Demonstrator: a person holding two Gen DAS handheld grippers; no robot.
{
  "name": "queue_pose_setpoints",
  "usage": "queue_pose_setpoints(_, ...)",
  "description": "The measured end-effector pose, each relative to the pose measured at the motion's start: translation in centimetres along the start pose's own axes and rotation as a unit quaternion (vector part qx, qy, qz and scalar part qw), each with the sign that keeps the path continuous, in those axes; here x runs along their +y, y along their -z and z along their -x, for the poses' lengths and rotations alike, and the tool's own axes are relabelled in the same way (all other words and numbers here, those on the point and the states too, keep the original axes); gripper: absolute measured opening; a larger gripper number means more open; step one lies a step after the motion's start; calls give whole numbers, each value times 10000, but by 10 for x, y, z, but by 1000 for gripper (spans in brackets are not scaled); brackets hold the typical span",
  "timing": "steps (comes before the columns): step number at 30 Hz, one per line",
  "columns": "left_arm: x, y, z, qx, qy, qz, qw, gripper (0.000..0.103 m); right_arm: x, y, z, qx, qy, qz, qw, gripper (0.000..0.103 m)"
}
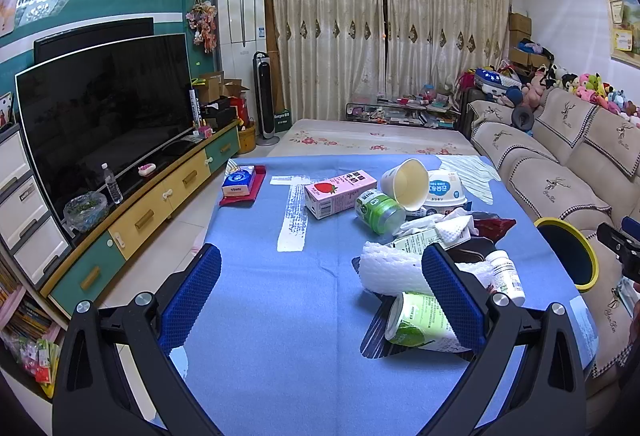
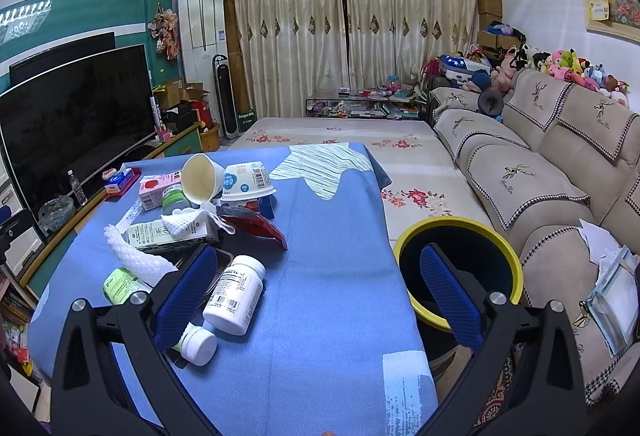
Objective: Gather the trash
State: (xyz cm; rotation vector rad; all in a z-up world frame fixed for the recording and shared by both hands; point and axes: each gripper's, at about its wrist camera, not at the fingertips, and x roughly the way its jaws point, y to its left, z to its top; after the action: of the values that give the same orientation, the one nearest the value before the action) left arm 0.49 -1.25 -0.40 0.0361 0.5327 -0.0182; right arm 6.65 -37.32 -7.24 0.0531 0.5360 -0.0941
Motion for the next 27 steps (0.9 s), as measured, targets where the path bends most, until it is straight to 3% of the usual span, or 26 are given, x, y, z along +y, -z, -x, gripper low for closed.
queue_pose_setpoints(12, 0, 0, -2, 2, -11, 10, 10000, 99, 0, 1, -3, 50, 3, -17, 10000, 97)
queue_pose_setpoints(22, 4, 8, -17, 141, -19, 131, 9998, 99, 13, 12, -33, 374, -227, -49, 9990, 96)
queue_pose_setpoints(27, 6, 13, -29, 243, 11, 181, 9995, 99, 31, 25, -56, 694, -473, -13, 9965, 70)
